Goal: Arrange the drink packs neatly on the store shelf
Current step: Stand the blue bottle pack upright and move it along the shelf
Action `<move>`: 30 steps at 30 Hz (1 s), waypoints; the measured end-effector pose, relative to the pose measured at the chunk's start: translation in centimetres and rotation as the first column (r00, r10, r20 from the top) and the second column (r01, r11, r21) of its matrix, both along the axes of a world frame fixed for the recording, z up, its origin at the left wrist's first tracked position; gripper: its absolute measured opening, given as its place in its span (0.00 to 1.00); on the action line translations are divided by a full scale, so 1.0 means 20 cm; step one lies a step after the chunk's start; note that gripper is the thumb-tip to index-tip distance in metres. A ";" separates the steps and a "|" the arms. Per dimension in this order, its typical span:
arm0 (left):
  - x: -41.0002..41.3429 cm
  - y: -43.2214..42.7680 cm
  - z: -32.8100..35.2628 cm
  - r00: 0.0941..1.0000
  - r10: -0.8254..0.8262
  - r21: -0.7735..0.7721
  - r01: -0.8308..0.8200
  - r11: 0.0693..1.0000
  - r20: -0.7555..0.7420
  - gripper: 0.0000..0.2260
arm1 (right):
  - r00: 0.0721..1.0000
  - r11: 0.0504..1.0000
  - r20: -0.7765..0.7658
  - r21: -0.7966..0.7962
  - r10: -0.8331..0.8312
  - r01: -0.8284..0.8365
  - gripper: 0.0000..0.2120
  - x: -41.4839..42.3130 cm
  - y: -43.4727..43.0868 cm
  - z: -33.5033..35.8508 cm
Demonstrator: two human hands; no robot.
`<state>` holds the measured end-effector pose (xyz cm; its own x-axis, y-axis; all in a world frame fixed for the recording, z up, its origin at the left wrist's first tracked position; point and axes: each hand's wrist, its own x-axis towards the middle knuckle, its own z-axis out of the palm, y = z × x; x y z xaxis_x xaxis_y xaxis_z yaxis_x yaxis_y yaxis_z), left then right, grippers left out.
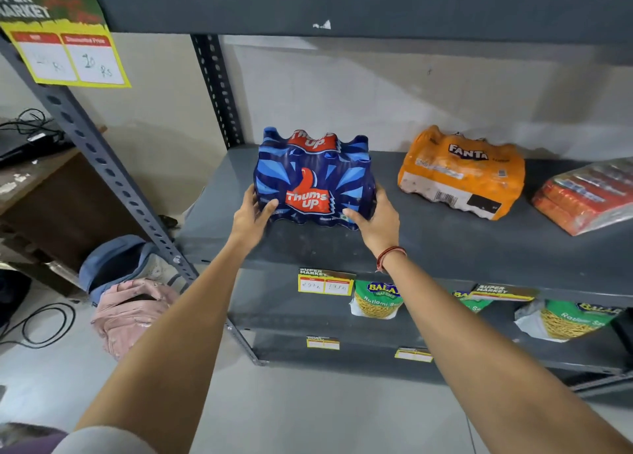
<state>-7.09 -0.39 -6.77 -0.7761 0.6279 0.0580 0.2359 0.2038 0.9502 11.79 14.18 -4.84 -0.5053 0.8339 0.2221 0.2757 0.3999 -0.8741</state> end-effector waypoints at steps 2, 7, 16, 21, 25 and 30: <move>0.03 -0.06 -0.01 1.000 0.014 0.022 -0.015 1.000 0.022 0.28 | 1.000 1.000 0.004 0.000 0.001 -0.001 0.30 0.01 -0.04 0.00; 0.13 -0.19 -0.04 0.995 0.100 0.051 -0.098 0.994 -0.029 0.28 | 1.000 0.999 0.004 0.024 0.022 -0.022 0.30 0.06 -0.15 -0.03; 0.18 -0.31 -0.07 0.988 0.120 0.062 -0.114 0.992 -0.102 0.27 | 1.000 0.997 -0.025 0.079 0.012 -0.010 0.30 0.12 -0.28 -0.06; 0.18 -0.32 -0.07 0.988 0.102 0.035 -0.098 0.995 -0.118 0.26 | 1.000 0.994 -0.028 0.106 0.007 -0.004 0.29 0.14 -0.30 -0.06; 0.21 -0.32 -0.07 0.986 0.115 0.018 -0.114 0.993 -0.117 0.27 | 0.999 0.995 -0.026 0.101 0.028 -0.025 0.29 0.14 -0.30 -0.04; 0.27 -0.32 -0.09 0.972 0.184 -0.026 -0.189 0.982 -0.143 0.26 | 0.997 0.996 -0.038 0.055 0.072 -0.069 0.30 0.15 -0.30 -0.05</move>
<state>-1.64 -6.87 -8.50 -0.8658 0.4767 0.1523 0.3200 0.2934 0.9008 14.76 8.28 -5.76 -0.5523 0.7829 0.2866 0.2105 0.4636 -0.8607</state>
